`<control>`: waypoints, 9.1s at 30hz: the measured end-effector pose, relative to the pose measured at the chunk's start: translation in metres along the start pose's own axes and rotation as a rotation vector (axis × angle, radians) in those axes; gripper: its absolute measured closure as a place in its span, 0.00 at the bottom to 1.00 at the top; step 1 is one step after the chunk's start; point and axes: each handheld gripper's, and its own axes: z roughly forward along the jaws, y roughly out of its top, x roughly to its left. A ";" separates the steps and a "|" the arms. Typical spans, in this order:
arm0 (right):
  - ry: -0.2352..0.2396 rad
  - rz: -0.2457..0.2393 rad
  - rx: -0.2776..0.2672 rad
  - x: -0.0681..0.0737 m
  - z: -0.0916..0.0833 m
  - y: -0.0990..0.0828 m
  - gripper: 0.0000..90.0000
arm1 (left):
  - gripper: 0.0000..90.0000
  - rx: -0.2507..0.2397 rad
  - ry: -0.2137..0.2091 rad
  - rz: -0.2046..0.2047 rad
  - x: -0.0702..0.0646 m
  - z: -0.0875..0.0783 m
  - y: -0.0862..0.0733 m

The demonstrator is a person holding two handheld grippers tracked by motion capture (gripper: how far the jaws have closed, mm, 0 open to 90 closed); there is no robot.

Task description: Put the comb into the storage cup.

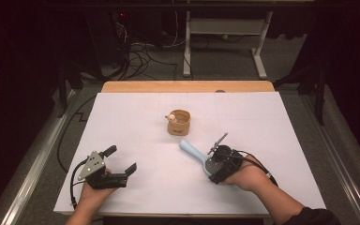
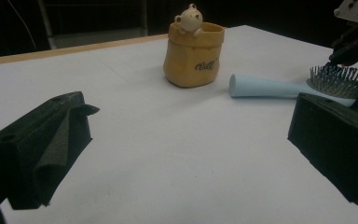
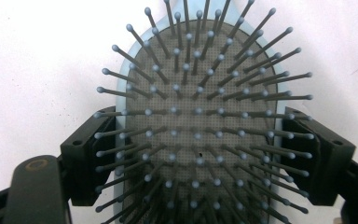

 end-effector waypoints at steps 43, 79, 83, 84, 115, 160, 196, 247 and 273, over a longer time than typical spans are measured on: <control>0.027 -0.031 -0.043 0.004 -0.037 0.006 0.23 | 0.00 0.003 -0.015 0.056 -0.004 -0.001 -0.004; 0.065 -0.124 -0.039 0.024 -0.035 0.037 0.23 | 0.01 -0.083 -0.021 0.157 -0.025 0.036 0.000; 0.070 -0.133 -0.033 0.027 -0.033 0.041 0.23 | 0.01 -0.072 -0.019 0.199 -0.024 0.033 -0.008; 0.071 -0.136 -0.030 0.028 -0.033 0.042 0.23 | 0.01 -0.066 -0.016 0.222 -0.023 0.033 -0.012; 0.086 -0.163 -0.019 0.035 -0.037 0.067 0.23 | 0.02 0.024 -0.083 0.386 -0.037 0.033 -0.047; 0.121 -0.245 -0.003 0.066 -0.031 0.104 0.23 | 0.03 0.055 -0.117 0.538 -0.047 0.035 -0.066; 0.114 -0.262 0.002 0.074 -0.024 0.117 0.23 | 0.07 0.103 -0.015 0.947 -0.037 0.040 -0.084; 0.136 -0.269 -0.001 0.085 -0.018 0.129 0.23 | 0.51 0.118 -0.084 1.115 -0.036 0.034 -0.097; 0.157 -0.258 0.001 0.086 -0.019 0.130 0.23 | 0.80 0.084 -0.059 1.209 -0.034 0.033 -0.097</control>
